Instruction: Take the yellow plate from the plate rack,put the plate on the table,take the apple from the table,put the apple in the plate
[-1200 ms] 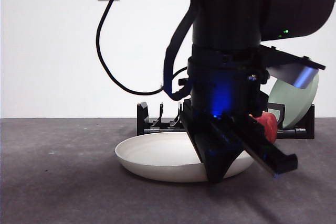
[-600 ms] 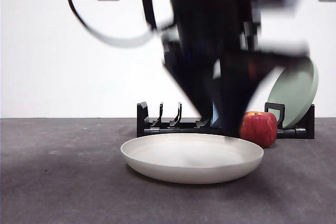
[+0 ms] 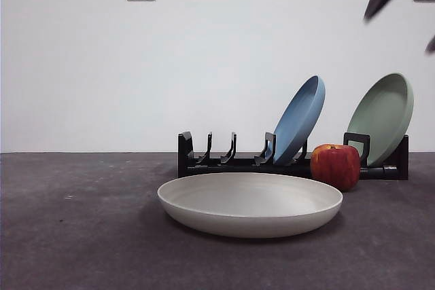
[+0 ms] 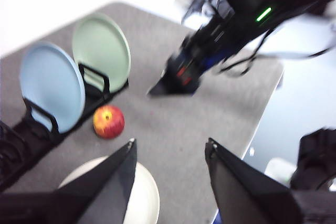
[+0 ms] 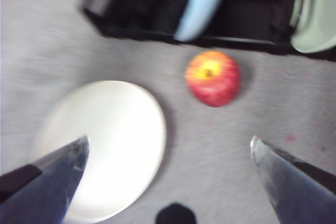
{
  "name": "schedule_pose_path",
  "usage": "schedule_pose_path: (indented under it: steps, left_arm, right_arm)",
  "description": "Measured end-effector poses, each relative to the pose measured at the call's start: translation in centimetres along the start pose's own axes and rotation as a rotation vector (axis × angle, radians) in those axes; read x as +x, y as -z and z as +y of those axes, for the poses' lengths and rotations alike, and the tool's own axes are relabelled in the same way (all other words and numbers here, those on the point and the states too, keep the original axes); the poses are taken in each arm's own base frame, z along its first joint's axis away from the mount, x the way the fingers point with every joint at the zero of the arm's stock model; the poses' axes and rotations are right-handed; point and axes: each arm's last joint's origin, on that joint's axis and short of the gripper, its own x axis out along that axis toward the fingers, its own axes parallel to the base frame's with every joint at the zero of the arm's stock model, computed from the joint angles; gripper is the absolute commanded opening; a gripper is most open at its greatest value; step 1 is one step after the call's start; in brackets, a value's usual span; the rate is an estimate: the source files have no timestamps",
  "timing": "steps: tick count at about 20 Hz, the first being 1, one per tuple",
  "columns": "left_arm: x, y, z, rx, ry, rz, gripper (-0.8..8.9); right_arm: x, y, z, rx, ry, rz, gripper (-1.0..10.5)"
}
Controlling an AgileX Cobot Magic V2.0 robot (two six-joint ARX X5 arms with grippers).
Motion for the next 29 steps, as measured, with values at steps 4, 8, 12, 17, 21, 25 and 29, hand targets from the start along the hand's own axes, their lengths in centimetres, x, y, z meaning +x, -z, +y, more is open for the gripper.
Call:
schedule_pose_path:
  steps: [4,8,12,17,21,25,29]
  left_arm:
    - [-3.5,-0.2,0.5,-0.013,0.02,-0.075,2.2]
    - [-4.2,0.0,0.7,-0.041,0.027,-0.078,2.18]
    - [-4.1,0.1,0.7,-0.056,0.028,-0.058,2.16]
    - [-4.1,0.2,0.7,-0.062,0.028,-0.05,2.16]
    - [-4.1,0.3,0.7,-0.06,0.027,-0.042,2.16]
    - [-4.1,0.4,0.7,-0.06,0.025,-0.035,2.16]
    - [-4.1,0.4,0.7,-0.06,0.025,-0.035,2.16]
  right_arm:
    - [6.0,-0.7,-0.8,-0.035,0.054,0.053,6.7]
    - [10.7,-0.8,-0.6,-0.095,0.106,0.047,7.9]
    - [14.1,-0.5,-0.8,-0.123,0.123,0.044,7.9]
    - [17.2,0.4,-1.5,-0.123,0.131,0.062,7.9]
    - [18.9,1.2,-2.0,-0.121,0.146,0.08,7.8]
    - [19.0,1.0,-2.0,-0.123,0.147,0.064,5.5]
    - [19.1,1.1,-2.0,-0.11,0.147,0.06,3.5]
